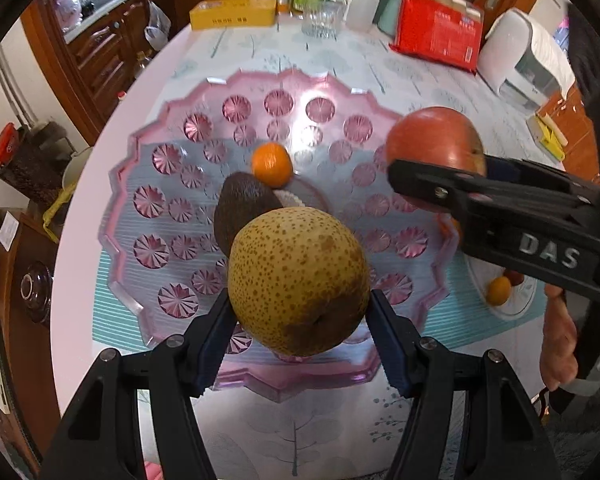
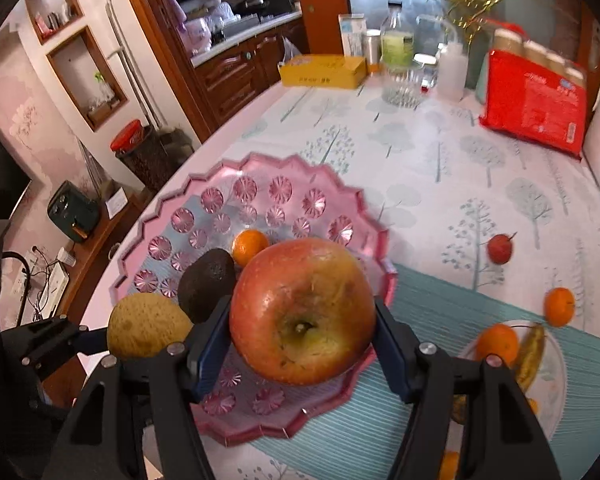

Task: Organize fruits
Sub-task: 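Carry the pear into the pink bowl while the right gripper carries the apple there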

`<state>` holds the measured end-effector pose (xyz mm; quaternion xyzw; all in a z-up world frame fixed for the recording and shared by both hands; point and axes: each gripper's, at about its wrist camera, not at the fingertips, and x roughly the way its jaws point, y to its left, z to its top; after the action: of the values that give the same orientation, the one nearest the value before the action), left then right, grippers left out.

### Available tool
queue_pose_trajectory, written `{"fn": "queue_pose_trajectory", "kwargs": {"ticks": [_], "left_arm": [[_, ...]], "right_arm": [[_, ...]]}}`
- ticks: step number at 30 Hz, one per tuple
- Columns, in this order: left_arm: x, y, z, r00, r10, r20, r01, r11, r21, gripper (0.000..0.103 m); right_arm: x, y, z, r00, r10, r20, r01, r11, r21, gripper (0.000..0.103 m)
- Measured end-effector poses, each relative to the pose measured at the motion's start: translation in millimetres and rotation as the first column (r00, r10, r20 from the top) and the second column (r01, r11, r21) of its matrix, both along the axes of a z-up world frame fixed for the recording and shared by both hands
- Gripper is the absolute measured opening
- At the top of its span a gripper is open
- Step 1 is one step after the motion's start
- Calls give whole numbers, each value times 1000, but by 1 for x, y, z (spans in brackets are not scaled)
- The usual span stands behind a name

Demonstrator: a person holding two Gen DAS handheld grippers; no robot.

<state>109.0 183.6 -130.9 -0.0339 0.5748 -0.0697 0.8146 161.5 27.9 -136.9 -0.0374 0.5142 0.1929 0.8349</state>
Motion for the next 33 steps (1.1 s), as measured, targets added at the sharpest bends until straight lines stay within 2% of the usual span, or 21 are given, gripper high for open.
{"fn": "queue_pose_trajectory", "kwargs": {"ticks": [10, 16, 19, 22, 25, 29, 33], "left_arm": [[23, -3, -26, 996, -57, -74, 57, 998, -12, 64], [28, -7, -29, 993, -79, -87, 78, 997, -14, 64], [29, -7, -32, 991, -76, -108, 75, 997, -12, 65], [30, -7, -33, 992, -56, -112, 54, 998, -18, 66], [32, -6, -31, 994, -38, -102, 37, 999, -12, 72], [28, -3, -23, 997, -21, -76, 22, 1000, 13, 85], [24, -2, -21, 997, 1, -76, 1, 1000, 27, 86]], "right_arm": [[16, 10, -34, 995, -17, -95, 14, 999, -38, 66], [18, 15, -36, 996, -7, -93, 2, 999, -53, 67], [18, 13, -33, 995, 4, -99, -5, 1000, -6, 67], [16, 14, -28, 997, 12, -79, -12, 1000, -1, 70], [14, 13, -27, 998, 9, -69, -10, 1000, -11, 70], [14, 7, -24, 997, -7, -71, 8, 1000, 6, 70], [10, 3, -19, 998, -14, -59, 14, 1000, 14, 70]]}}
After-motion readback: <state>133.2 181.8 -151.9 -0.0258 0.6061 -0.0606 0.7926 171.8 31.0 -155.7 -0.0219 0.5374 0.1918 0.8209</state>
